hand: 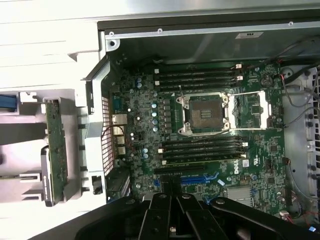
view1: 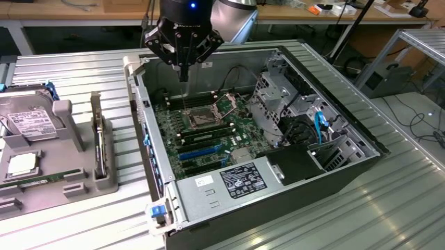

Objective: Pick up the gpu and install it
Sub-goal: 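Reach for the gpu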

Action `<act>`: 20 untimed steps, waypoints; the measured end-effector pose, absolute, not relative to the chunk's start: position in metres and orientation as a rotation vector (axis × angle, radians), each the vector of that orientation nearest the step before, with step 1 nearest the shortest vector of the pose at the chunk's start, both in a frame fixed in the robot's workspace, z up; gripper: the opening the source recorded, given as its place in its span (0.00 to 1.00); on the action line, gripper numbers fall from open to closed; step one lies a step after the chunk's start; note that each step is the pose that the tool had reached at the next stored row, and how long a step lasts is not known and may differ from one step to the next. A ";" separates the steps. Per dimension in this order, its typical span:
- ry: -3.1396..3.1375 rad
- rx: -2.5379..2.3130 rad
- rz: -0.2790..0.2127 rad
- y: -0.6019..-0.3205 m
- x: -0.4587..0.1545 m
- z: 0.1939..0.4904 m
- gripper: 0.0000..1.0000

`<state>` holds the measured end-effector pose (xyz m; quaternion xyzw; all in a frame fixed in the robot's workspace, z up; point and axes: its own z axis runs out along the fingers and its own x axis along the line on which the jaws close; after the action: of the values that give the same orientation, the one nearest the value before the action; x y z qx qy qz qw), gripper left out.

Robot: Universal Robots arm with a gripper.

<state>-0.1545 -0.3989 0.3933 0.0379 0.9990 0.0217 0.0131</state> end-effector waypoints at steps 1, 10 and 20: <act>3.113 0.118 0.068 -0.399 -0.156 0.393 0.11; 3.113 0.118 0.068 -0.399 -0.167 0.393 0.11; 3.113 0.118 0.068 -0.399 -0.177 0.393 0.11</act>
<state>-0.1768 -0.3989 0.3933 0.0378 0.9990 0.0217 0.0131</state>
